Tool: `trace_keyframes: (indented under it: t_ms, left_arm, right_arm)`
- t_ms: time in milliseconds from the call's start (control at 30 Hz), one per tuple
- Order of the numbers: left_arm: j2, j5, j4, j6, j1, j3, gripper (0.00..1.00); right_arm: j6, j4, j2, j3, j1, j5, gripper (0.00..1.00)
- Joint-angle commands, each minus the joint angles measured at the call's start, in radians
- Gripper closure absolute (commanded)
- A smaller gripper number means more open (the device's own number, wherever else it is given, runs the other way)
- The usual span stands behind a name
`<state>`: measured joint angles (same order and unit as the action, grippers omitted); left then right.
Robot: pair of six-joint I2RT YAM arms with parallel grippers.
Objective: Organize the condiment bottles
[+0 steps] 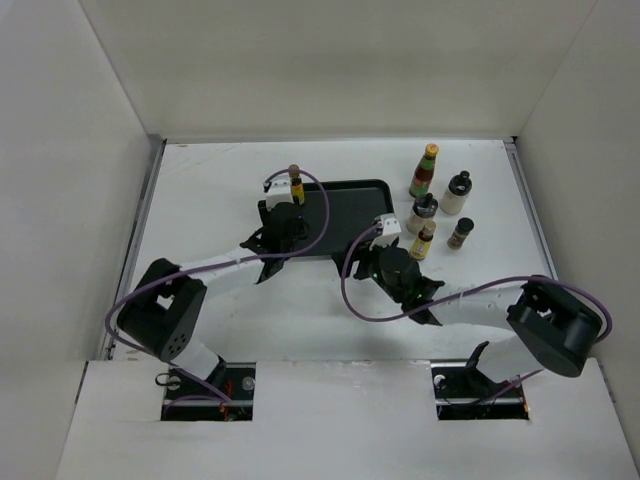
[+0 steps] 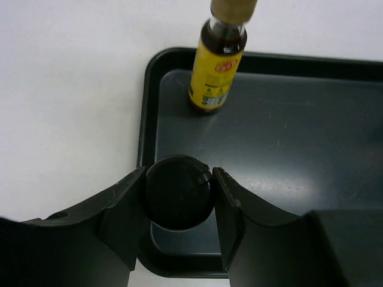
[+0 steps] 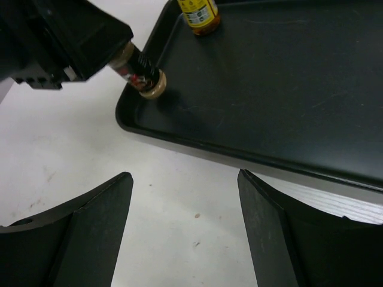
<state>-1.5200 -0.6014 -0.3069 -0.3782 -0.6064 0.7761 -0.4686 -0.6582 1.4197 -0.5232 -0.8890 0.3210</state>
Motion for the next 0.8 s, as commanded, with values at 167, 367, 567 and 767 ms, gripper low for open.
trace_keyframes:
  t_ms: [167,367,567,767]
  left_arm:
    - [-0.057,-0.008,-0.103,-0.016,-0.029,-0.006,0.68]
    - [-0.035,-0.035,-0.109,-0.013,-0.028,-0.055,0.47]
    - [0.055,-0.029,-0.109,-0.013,-0.039,-0.09,0.16]
    - [0.259,-0.041,-0.161,-0.033,-0.042,-0.17,0.0]
  right_arm:
    - [-0.028,-0.049,-0.036,0.017,0.021,0.024,0.17]
    - [-0.016,-0.054,-0.065,0.023,0.029,0.023,0.29]
    - [0.007,-0.035,-0.14,0.022,0.029,0.032,0.82]
    - [0.039,0.109,-0.191,-0.064,0.026,0.119,0.79]
